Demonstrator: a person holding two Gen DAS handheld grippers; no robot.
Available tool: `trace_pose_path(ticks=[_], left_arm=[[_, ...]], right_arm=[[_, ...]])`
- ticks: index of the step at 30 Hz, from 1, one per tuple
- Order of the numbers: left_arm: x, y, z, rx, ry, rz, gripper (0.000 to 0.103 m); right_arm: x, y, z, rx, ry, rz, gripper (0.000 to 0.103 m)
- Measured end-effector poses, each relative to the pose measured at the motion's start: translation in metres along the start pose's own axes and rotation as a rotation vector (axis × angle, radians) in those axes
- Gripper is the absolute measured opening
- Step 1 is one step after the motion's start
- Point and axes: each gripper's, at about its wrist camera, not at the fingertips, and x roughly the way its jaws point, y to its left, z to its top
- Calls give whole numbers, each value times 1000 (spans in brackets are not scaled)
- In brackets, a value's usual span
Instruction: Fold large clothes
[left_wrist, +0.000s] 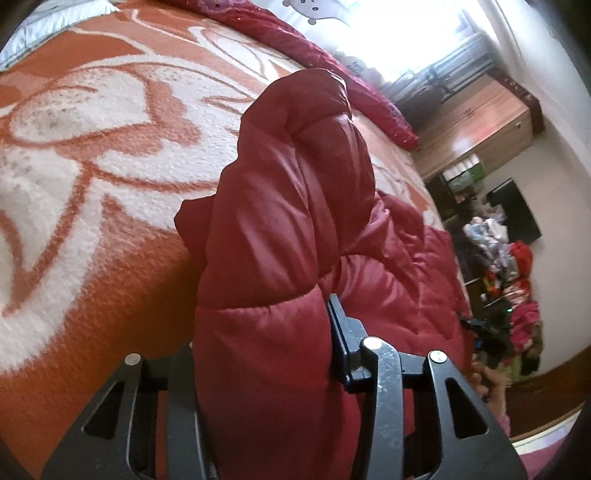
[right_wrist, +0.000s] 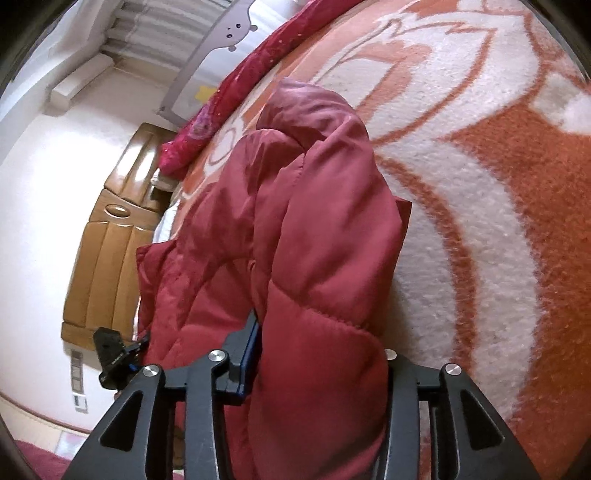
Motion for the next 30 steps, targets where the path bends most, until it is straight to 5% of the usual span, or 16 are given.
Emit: trace_pose_path(ticks=[13, 20, 30], left_arm=[[14, 11, -9, -12, 22, 89, 64], [-10, -24, -19, 87, -74, 268, 75], [-43, -36, -23, 85, -181, 356, 75]], right_arm=[[15, -12, -10, 58, -13, -66, 70], [3, -12, -17, 23, -48, -162, 85], [-18, 18, -20, -61, -128, -314, 86]])
